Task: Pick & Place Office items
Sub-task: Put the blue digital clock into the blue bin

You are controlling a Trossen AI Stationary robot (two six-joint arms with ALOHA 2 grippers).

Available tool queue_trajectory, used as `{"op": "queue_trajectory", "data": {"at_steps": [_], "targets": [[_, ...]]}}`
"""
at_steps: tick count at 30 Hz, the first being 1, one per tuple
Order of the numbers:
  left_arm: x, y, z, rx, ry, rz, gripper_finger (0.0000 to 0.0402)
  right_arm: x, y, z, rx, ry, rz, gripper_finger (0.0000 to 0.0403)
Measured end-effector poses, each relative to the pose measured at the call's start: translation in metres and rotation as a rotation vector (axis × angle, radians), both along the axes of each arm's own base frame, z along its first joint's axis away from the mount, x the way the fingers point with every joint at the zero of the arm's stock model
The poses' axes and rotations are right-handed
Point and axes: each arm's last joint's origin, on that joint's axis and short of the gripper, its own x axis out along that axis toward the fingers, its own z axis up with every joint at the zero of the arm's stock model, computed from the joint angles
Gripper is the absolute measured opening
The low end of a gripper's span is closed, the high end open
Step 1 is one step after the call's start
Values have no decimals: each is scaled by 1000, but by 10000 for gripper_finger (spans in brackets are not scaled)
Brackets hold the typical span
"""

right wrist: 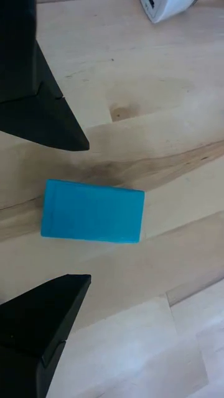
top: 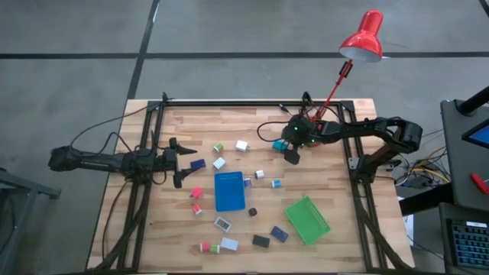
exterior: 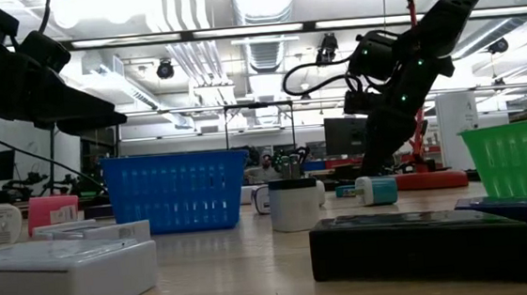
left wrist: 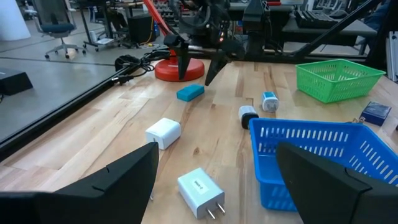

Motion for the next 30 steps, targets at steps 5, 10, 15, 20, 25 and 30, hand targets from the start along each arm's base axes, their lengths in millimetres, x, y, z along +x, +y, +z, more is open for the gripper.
{"op": "queue_trajectory", "data": {"at_steps": [5,10,15,20,25,30], "targets": [[0,0,3,0,-9,0,333,12,-6,-20,15,100,3,334],[0,0,3,-1,-4,-3,333,22,-10,-30,39,128,22,328],[0,0,2,0,2,-2,332,22,-10,-26,35,117,21,314],[0,0,0,-3,7,-2,333,20,-9,-22,38,121,20,280],[0,0,0,-6,6,-1,333,19,-8,-26,58,144,22,239],[0,0,0,-7,6,-1,333,18,-6,-26,65,157,41,227]]}}
